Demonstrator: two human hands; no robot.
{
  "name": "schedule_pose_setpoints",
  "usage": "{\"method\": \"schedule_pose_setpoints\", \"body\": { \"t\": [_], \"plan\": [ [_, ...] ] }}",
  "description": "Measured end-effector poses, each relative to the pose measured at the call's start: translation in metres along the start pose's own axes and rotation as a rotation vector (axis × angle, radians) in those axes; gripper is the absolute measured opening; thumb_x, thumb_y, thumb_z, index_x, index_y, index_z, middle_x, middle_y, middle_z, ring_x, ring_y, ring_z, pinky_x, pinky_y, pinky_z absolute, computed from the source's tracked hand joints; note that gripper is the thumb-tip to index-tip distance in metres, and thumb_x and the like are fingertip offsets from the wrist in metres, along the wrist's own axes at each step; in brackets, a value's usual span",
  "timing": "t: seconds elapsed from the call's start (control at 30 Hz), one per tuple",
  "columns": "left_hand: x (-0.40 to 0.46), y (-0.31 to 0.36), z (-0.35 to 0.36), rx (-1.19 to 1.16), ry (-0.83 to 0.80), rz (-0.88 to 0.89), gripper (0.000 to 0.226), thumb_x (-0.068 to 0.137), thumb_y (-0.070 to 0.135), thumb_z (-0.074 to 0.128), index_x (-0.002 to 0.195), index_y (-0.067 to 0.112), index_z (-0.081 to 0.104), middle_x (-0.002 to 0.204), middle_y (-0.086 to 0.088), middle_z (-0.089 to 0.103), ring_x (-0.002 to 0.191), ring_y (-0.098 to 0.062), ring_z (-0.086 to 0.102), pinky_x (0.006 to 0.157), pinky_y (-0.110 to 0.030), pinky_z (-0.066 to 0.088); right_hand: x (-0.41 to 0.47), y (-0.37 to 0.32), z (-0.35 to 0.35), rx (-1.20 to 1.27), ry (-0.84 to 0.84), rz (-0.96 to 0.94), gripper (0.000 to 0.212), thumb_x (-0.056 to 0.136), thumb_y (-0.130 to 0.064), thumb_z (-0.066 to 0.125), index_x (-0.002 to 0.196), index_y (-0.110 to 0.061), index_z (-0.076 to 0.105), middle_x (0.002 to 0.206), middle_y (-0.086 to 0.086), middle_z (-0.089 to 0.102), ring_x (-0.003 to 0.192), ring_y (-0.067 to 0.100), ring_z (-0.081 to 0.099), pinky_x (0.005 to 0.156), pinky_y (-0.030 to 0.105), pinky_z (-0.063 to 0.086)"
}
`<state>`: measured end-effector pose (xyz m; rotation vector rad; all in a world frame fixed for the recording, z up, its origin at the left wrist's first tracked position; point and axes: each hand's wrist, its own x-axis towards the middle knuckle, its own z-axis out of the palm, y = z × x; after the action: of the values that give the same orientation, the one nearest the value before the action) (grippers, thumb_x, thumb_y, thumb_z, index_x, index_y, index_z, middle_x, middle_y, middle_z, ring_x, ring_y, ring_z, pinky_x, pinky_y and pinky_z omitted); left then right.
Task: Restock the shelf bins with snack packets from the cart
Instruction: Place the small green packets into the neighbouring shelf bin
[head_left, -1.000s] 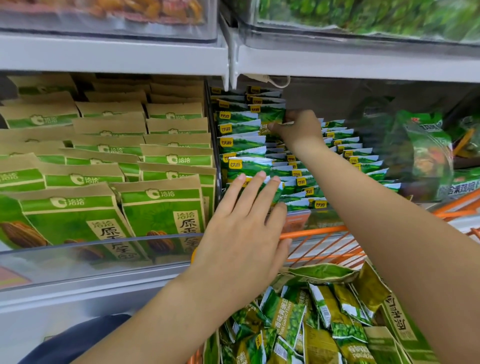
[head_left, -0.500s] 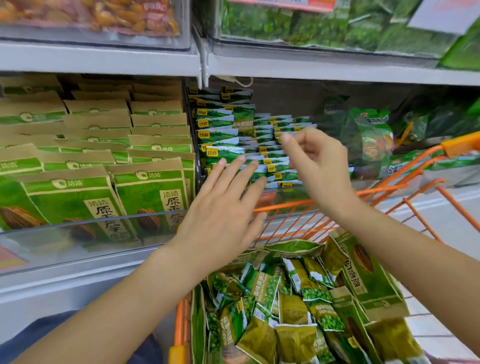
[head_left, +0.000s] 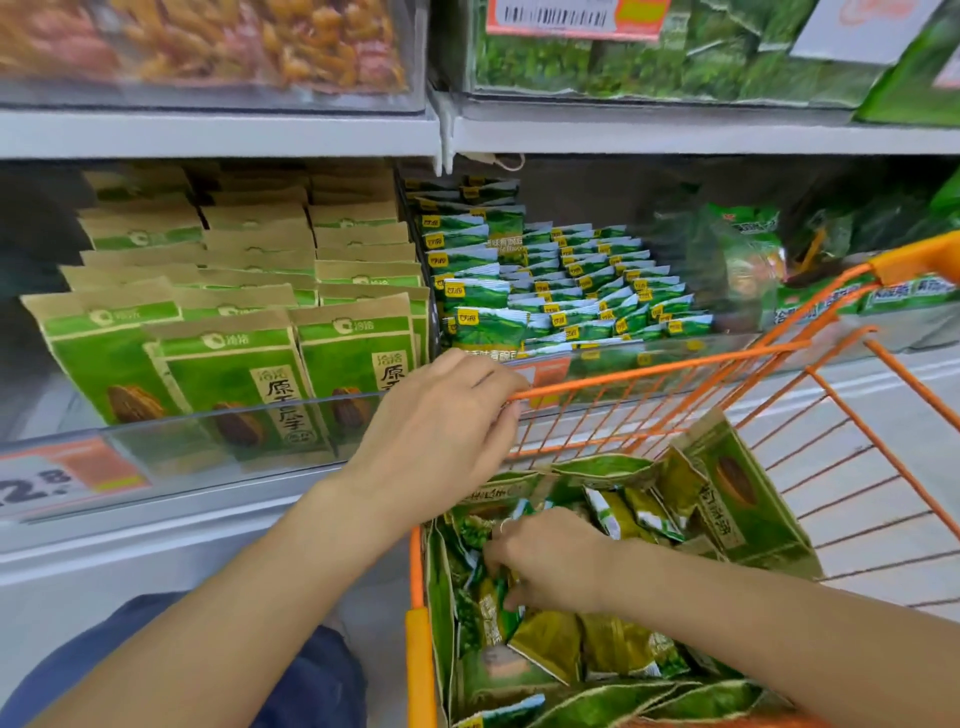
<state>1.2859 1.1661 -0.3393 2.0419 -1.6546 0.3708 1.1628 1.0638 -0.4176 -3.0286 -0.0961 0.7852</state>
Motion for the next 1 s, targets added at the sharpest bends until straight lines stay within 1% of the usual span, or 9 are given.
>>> {"method": "schedule_pose_setpoints", "body": {
  "t": [0.2,0.3,0.37,0.43,0.53,0.7,0.8,0.93,1.0],
  "plan": [
    [0.008,0.011,-0.006,-0.433,-0.088,-0.196,0.029,0.089,0.035,0.051,0.105,0.022,0.070,0.097,0.010,0.068,0.093,-0.006,0.060,0.082,-0.025,0.047,-0.042,0.029,-0.038,0.720,0.256,0.050,0.012,0.088,-0.025,0.069,0.086,-0.015,0.062,0.083,-0.002,0.066,0.075,0.010,0.059,0.071,0.028,0.047],
    [0.009,0.017,-0.006,-0.695,-0.319,-0.302,0.032,0.084,0.058,0.060,0.103,0.034,0.069,0.091,0.021,0.066,0.088,0.010,0.061,0.078,-0.014,0.048,-0.073,0.040,-0.060,1.135,0.433,0.053,0.011,0.091,-0.015,0.063,0.090,-0.006,0.058,0.073,0.004,0.062,0.066,0.012,0.056,0.068,0.019,0.043],
    [0.011,0.023,-0.003,-0.765,-0.421,-0.326,0.009,0.082,0.052,0.068,0.079,0.044,0.066,0.068,0.025,0.057,0.068,0.010,0.058,0.066,-0.009,0.042,-0.084,0.044,-0.069,1.184,0.554,0.058,0.005,0.091,-0.009,0.061,0.086,-0.010,0.059,0.065,-0.007,0.062,0.061,0.003,0.053,0.062,0.013,0.040],
    [0.013,0.027,-0.002,-0.867,-0.439,-0.319,0.031,0.084,0.036,0.072,0.055,0.039,0.059,0.050,0.015,0.044,0.052,0.005,0.045,0.057,-0.008,0.037,-0.087,0.045,-0.074,1.192,0.658,0.069,0.008,0.089,-0.008,0.063,0.083,-0.013,0.061,0.065,-0.008,0.061,0.061,0.000,0.054,0.060,0.011,0.040],
    [0.017,0.021,-0.002,-1.013,-0.477,-0.370,0.017,0.074,0.039,0.075,0.081,0.024,0.075,0.080,0.003,0.074,0.078,-0.003,0.067,0.086,-0.033,0.056,-0.088,0.043,-0.075,1.139,0.769,0.112,0.009,0.088,-0.009,0.065,0.082,-0.016,0.063,0.068,-0.009,0.062,0.065,0.001,0.056,0.062,0.013,0.041],
    [0.020,0.019,0.000,-1.046,-0.374,-0.449,0.043,0.069,0.045,0.074,0.096,0.013,0.076,0.088,-0.009,0.076,0.090,-0.024,0.071,0.084,-0.035,0.056,-0.091,0.041,-0.075,1.146,0.938,0.163,0.006,0.087,-0.014,0.067,0.082,-0.018,0.065,0.073,-0.005,0.063,0.070,0.008,0.058,0.064,0.019,0.045],
    [0.022,0.026,0.000,-1.071,-0.224,-0.477,0.031,0.070,0.038,0.068,0.088,0.014,0.075,0.080,0.001,0.076,0.076,-0.009,0.071,0.069,-0.018,0.053,-0.094,0.040,-0.080,1.242,1.013,0.192,0.007,0.083,-0.023,0.066,0.084,-0.017,0.066,0.070,-0.005,0.066,0.068,0.007,0.061,0.061,0.019,0.048],
    [0.025,0.030,0.007,-1.115,-0.002,-0.548,0.032,0.075,0.043,0.068,0.079,0.011,0.072,0.074,-0.010,0.074,0.070,-0.013,0.065,0.070,-0.027,0.050,-0.098,0.039,-0.086,1.488,0.816,0.185,0.029,0.070,-0.029,0.068,0.096,-0.015,0.065,0.067,-0.009,0.068,0.071,0.005,0.067,0.060,0.023,0.055],
    [0.026,0.029,0.009,-1.078,0.048,-0.557,0.035,0.079,0.049,0.069,0.081,0.014,0.072,0.075,-0.017,0.071,0.070,-0.014,0.060,0.066,-0.029,0.047,-0.094,0.039,-0.087,1.495,0.814,0.201,0.021,0.075,-0.023,0.069,0.094,-0.016,0.066,0.060,-0.009,0.063,0.070,0.005,0.066,0.063,0.022,0.056]
  ]
}}
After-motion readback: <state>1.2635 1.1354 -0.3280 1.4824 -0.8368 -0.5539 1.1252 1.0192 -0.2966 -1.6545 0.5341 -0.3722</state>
